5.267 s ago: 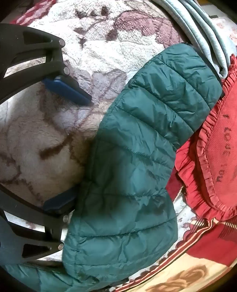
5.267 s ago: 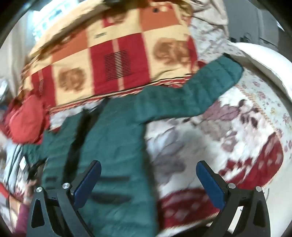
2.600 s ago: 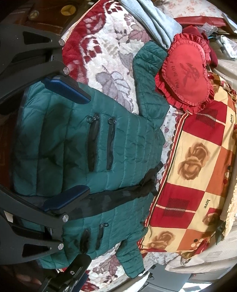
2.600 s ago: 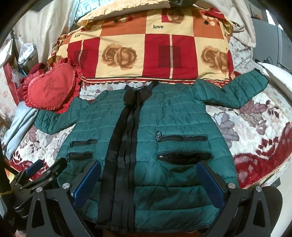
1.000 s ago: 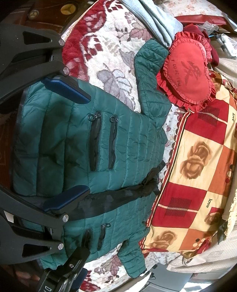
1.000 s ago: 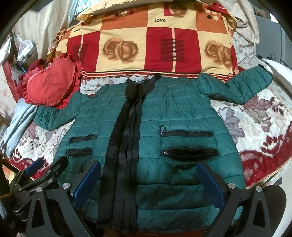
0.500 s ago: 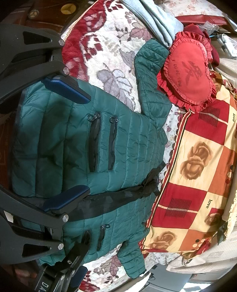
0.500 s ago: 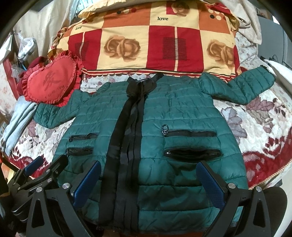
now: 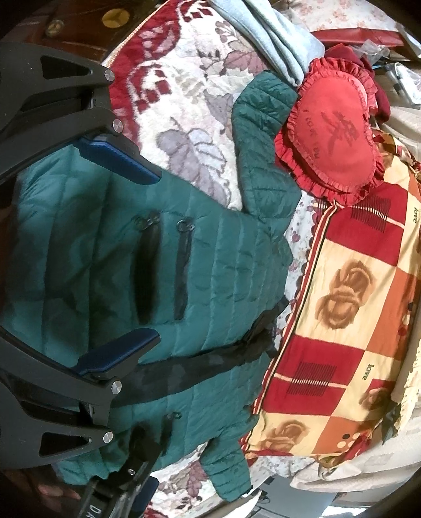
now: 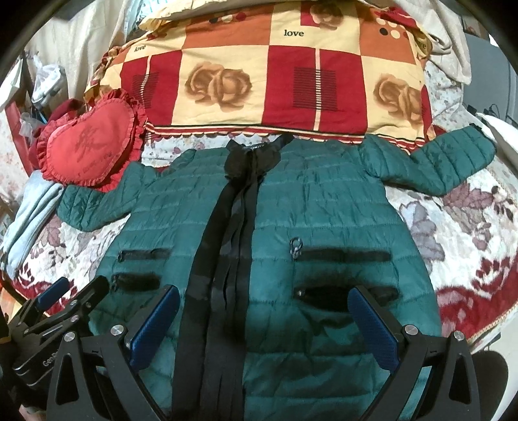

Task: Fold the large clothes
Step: 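Move the left tool toward the cuff of the sleeve nearest it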

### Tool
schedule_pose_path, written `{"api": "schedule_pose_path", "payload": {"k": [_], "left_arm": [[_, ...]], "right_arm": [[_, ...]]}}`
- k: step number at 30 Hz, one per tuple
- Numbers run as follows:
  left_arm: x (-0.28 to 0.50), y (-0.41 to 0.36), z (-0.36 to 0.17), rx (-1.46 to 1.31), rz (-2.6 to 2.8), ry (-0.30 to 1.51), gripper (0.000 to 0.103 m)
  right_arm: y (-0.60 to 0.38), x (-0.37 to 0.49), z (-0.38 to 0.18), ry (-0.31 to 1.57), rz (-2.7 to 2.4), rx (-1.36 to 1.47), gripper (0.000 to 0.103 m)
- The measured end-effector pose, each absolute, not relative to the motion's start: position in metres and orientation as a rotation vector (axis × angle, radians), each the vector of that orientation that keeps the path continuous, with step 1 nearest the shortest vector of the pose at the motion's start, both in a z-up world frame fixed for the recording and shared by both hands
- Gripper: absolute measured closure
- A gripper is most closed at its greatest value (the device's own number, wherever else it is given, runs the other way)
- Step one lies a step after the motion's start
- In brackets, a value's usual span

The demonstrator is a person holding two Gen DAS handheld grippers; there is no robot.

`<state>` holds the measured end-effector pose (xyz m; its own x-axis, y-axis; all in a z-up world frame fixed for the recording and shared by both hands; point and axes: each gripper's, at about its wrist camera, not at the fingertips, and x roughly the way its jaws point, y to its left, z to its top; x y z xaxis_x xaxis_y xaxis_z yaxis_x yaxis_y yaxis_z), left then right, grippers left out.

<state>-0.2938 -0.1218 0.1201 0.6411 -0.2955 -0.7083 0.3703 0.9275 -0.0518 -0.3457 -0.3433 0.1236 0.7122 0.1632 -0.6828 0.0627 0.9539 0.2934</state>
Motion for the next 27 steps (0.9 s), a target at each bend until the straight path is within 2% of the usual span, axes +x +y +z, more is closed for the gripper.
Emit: {"api": "schedule_pose_path", "payload": {"k": [27], "left_arm": [[-0.178, -0.151, 0.125, 0.104, -0.326, 0.829, 0.012]], "right_arm": [[-0.322, -0.214, 0.141, 0.799, 0.142, 0.293, 0.0]]}}
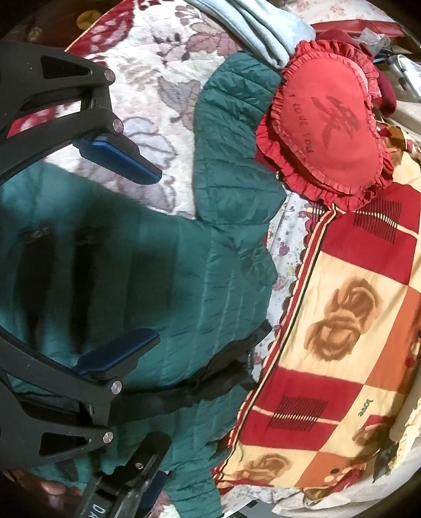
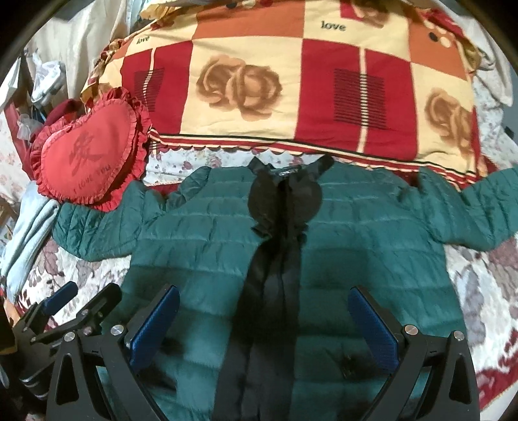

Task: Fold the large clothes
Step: 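Move the left tool toward the cuff of the sleeve nearest it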

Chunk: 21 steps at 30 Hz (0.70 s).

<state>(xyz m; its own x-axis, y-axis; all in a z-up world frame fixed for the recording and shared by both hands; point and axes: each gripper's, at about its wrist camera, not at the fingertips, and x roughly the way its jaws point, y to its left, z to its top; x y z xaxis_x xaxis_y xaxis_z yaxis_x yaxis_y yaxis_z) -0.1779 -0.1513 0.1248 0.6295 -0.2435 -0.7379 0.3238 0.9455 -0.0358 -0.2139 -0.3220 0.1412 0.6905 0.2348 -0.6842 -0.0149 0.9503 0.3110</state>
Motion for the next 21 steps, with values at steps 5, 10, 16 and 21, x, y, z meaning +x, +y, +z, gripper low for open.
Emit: {"api": "schedule_pose_path", "payload": {"k": [5, 10, 16, 21], "left_arm": [[-0.153, -0.157, 0.124, 0.108, -0.318, 0.832, 0.012], [-0.13, -0.162, 0.121, 0.109, -0.297, 0.839, 0.012], [-0.108, -0.161, 0.113, 0.119, -0.261, 0.844, 0.012], [-0.096, -0.16, 0.103, 0.143, -0.243, 0.853, 0.012]], "right_arm": [[-0.327, -0.182, 0.14, 0.805, 0.116, 0.305, 0.0], [-0.326, -0.16, 0.133, 0.811, 0.11, 0.326, 0.0], [-0.322, -0.143, 0.119, 0.827, 0.108, 0.313, 0.0], [-0.323, -0.13, 0.111, 0.829, 0.093, 0.329, 0.0]]}}
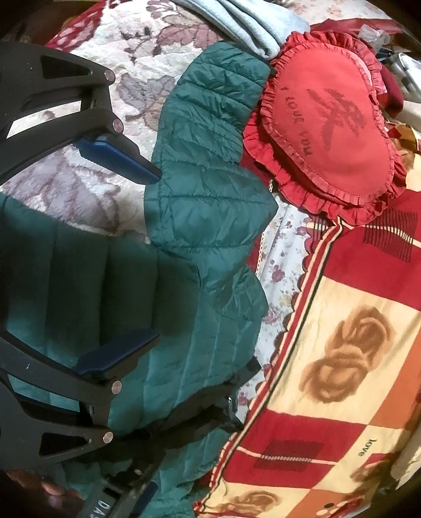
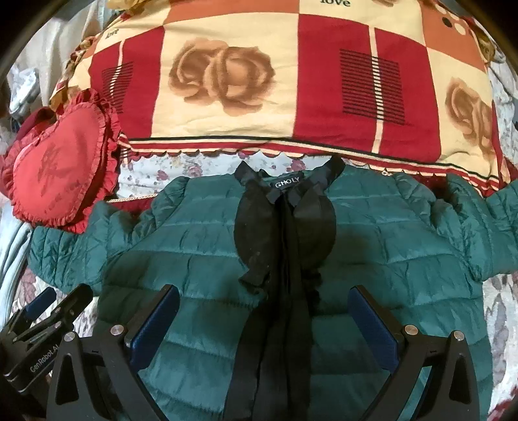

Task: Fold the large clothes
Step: 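Move the left tool toward the cuff of the sleeve nearest it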

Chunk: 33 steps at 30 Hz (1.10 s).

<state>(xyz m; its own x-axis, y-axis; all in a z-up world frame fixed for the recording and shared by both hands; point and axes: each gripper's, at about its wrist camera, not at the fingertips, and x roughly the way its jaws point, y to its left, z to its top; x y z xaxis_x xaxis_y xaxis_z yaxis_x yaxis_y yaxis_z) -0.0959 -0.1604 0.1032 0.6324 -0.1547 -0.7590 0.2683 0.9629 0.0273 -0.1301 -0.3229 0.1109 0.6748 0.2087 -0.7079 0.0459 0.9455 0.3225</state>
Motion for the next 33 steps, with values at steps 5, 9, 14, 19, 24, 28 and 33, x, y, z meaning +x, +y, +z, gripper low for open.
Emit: {"api": "schedule_pose_path", "payload": {"k": [5, 9, 14, 19, 24, 28, 33], "left_arm": [[-0.085, -0.144, 0.098, 0.131, -0.211, 0.859, 0.012], [-0.071, -0.121, 0.096, 0.119, -0.145, 0.857, 0.012], [-0.053, -0.081, 0.097, 0.079, -0.028, 0.848, 0.012], [-0.036, -0.033, 0.095, 0.036, 0.1, 0.835, 0.012], [-0.017, 0.018, 0.092, -0.048, 0.2, 0.824, 0.012], [0.0, 0.048, 0.089, -0.08, 0.256, 0.817, 0.012], [0.027, 0.076, 0.08, -0.124, 0.274, 0.839, 0.012]], "right_arm": [[-0.323, -0.122, 0.103, 0.846, 0.09, 0.335, 0.0], [-0.32, -0.122, 0.103, 0.848, 0.1, 0.328, 0.0], [-0.315, -0.124, 0.105, 0.845, 0.116, 0.323, 0.0], [-0.313, -0.125, 0.104, 0.85, 0.127, 0.317, 0.0], [-0.311, -0.125, 0.103, 0.861, 0.139, 0.314, 0.0], [-0.307, -0.127, 0.103, 0.866, 0.146, 0.3, 0.0], [-0.303, -0.128, 0.103, 0.875, 0.155, 0.277, 0.0]]}}
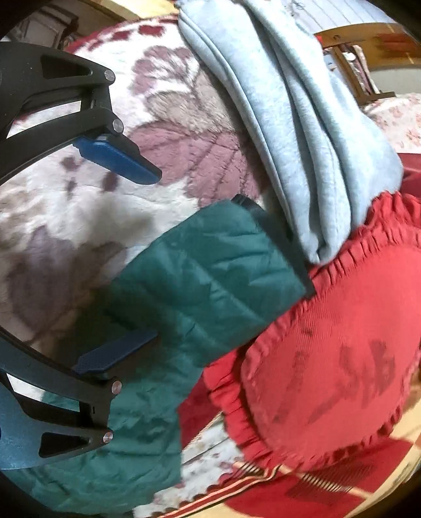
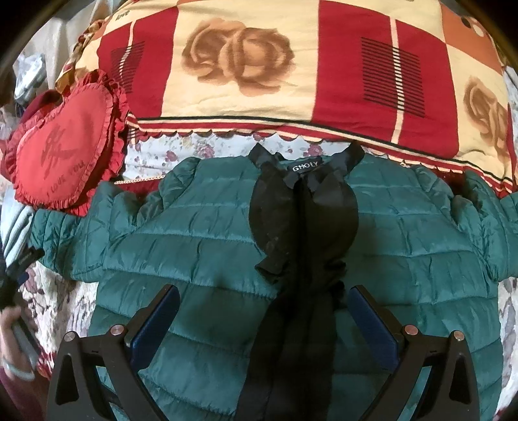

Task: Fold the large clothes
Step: 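Move the left tool toward the cuff of the sleeve nearest it, then close the left tool on the sleeve cuff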

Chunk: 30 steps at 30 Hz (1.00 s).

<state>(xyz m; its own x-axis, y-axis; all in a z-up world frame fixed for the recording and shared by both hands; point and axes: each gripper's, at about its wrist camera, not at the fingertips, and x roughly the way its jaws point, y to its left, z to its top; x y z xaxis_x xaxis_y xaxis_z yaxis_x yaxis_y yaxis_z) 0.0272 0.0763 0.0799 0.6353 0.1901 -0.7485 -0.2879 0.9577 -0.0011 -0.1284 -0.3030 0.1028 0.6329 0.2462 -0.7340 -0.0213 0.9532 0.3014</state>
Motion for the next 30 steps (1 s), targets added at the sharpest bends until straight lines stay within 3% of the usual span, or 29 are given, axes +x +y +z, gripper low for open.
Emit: {"api": "schedule_pose_path", "payload": {"k": [17, 18, 23, 25, 28, 30], "left_arm": [[0.082, 0.078, 0.06, -0.006, 0.294, 0.79, 0.012], [0.082, 0.077, 0.059, -0.006, 0.288, 0.781, 0.015], [0.08, 0.074, 0.061, 0.029, 0.268, 0.765, 0.053], [0.081, 0.079, 0.064, 0.004, 0.248, 0.775, 0.073], [0.079, 0.087, 0.07, -0.056, 0.207, 0.796, 0.086], [0.075, 0.088, 0.075, -0.076, 0.183, 0.798, 0.088]], "right_arm": [[-0.302, -0.113, 0.089, 0.931, 0.134, 0.252, 0.0], [-0.301, -0.112, 0.089, 0.936, 0.131, 0.243, 0.0], [-0.299, -0.111, 0.09, 0.935, 0.127, 0.231, 0.0], [-0.298, -0.111, 0.09, 0.936, 0.129, 0.228, 0.0], [-0.297, -0.111, 0.091, 0.933, 0.13, 0.23, 0.0], [-0.297, -0.112, 0.091, 0.933, 0.133, 0.235, 0.0]]}}
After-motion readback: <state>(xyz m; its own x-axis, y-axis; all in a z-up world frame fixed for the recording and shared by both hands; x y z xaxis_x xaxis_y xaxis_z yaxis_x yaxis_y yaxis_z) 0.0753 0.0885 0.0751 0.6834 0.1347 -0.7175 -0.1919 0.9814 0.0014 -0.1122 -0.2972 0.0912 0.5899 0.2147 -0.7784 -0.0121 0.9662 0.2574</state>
